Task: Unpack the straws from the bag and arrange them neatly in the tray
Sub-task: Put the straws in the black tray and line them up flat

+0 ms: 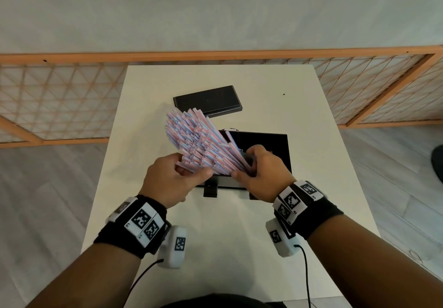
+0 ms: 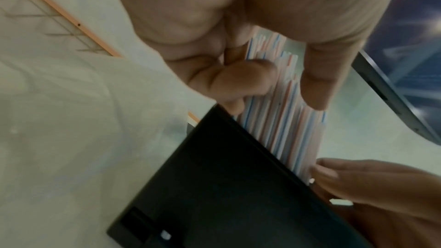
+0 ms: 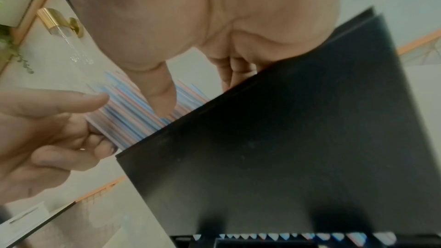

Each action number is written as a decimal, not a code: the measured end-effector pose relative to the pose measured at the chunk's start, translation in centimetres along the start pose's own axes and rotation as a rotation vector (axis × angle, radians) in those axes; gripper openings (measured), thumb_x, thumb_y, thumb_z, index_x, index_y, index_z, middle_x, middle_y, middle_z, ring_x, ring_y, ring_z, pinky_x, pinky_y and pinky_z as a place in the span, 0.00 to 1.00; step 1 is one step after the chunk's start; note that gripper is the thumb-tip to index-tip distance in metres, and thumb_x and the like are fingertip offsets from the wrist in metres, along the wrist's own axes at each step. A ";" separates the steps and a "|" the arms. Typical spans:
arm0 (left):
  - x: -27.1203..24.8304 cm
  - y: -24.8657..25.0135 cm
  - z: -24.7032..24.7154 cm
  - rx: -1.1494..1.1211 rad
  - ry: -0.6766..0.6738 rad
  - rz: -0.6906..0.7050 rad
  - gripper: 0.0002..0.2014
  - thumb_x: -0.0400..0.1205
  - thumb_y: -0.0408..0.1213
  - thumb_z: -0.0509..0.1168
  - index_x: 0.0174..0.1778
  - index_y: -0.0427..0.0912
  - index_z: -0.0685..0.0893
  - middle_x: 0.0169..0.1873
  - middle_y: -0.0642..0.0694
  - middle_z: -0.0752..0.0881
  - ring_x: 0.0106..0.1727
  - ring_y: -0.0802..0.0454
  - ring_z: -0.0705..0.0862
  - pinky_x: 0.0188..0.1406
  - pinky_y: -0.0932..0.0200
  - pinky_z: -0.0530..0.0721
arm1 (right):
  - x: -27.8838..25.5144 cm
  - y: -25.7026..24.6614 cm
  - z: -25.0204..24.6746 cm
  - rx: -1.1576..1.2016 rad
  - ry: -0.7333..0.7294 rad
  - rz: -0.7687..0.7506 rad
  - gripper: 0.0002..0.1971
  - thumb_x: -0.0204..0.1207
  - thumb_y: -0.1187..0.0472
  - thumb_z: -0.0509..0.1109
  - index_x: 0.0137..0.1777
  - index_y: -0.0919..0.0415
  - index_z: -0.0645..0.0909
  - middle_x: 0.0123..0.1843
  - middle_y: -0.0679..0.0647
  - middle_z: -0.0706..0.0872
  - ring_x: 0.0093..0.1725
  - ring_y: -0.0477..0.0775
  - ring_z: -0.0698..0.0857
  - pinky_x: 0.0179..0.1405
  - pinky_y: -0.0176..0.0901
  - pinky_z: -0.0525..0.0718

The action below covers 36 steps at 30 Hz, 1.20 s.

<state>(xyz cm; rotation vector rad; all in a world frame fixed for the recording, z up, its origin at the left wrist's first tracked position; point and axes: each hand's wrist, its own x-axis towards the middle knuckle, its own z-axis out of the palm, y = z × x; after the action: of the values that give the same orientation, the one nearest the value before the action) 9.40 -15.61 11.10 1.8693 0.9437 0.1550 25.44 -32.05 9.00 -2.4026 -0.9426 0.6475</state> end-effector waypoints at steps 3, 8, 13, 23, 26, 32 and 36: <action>-0.3 0.6 0.6 -0.082 0.022 -0.031 0.13 0.73 0.52 0.80 0.35 0.48 0.90 0.24 0.48 0.86 0.23 0.51 0.85 0.27 0.52 0.89 | 0.7 -0.3 0.3 -0.051 -0.081 0.043 0.29 0.72 0.34 0.69 0.64 0.53 0.73 0.43 0.46 0.83 0.41 0.47 0.84 0.38 0.41 0.81; -0.1 1.5 1.9 -0.027 0.032 -0.040 0.22 0.75 0.62 0.73 0.31 0.45 0.89 0.24 0.45 0.88 0.24 0.47 0.88 0.35 0.44 0.92 | 1.1 -0.7 1.1 -0.132 -0.060 0.062 0.28 0.72 0.33 0.65 0.64 0.51 0.71 0.57 0.50 0.76 0.50 0.54 0.82 0.50 0.52 0.86; 0.3 2.3 2.6 -0.016 0.025 -0.031 0.27 0.78 0.64 0.69 0.32 0.40 0.88 0.23 0.42 0.88 0.22 0.48 0.87 0.29 0.47 0.92 | 1.1 -0.8 1.2 -0.071 -0.054 0.044 0.18 0.78 0.43 0.66 0.59 0.53 0.69 0.51 0.50 0.83 0.44 0.53 0.84 0.39 0.46 0.82; 0.3 2.3 2.9 -0.087 -0.001 -0.056 0.32 0.77 0.66 0.68 0.34 0.34 0.88 0.26 0.37 0.89 0.23 0.47 0.88 0.23 0.53 0.90 | 1.2 -0.8 0.7 -0.113 -0.039 0.043 0.12 0.82 0.58 0.64 0.62 0.60 0.74 0.58 0.58 0.76 0.56 0.61 0.80 0.54 0.51 0.79; 0.1 2.1 2.8 -0.103 0.002 -0.060 0.33 0.77 0.66 0.68 0.36 0.33 0.88 0.27 0.37 0.89 0.25 0.45 0.88 0.24 0.53 0.90 | 1.0 -1.3 0.2 -0.093 -0.025 0.024 0.11 0.83 0.59 0.63 0.62 0.60 0.72 0.55 0.58 0.81 0.52 0.60 0.81 0.52 0.51 0.79; 0.3 1.8 2.7 -0.100 -0.013 -0.048 0.32 0.78 0.65 0.68 0.36 0.33 0.89 0.27 0.37 0.89 0.25 0.45 0.88 0.27 0.48 0.92 | 0.9 -2.9 -0.9 -0.031 0.065 -0.071 0.06 0.83 0.61 0.61 0.57 0.59 0.70 0.39 0.53 0.80 0.37 0.58 0.80 0.36 0.48 0.76; 0.6 1.0 2.8 -0.089 -0.016 -0.016 0.33 0.78 0.68 0.66 0.34 0.35 0.88 0.25 0.40 0.88 0.23 0.46 0.88 0.32 0.44 0.92 | 1.5 -3.5 -1.2 -0.016 0.130 -0.077 0.09 0.82 0.64 0.60 0.60 0.56 0.71 0.41 0.52 0.81 0.37 0.56 0.79 0.37 0.46 0.74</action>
<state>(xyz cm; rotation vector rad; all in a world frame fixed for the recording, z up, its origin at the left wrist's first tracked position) 11.72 -17.37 10.37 1.7782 0.9265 0.1694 25.34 -29.00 11.59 -2.3773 -0.9832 0.4517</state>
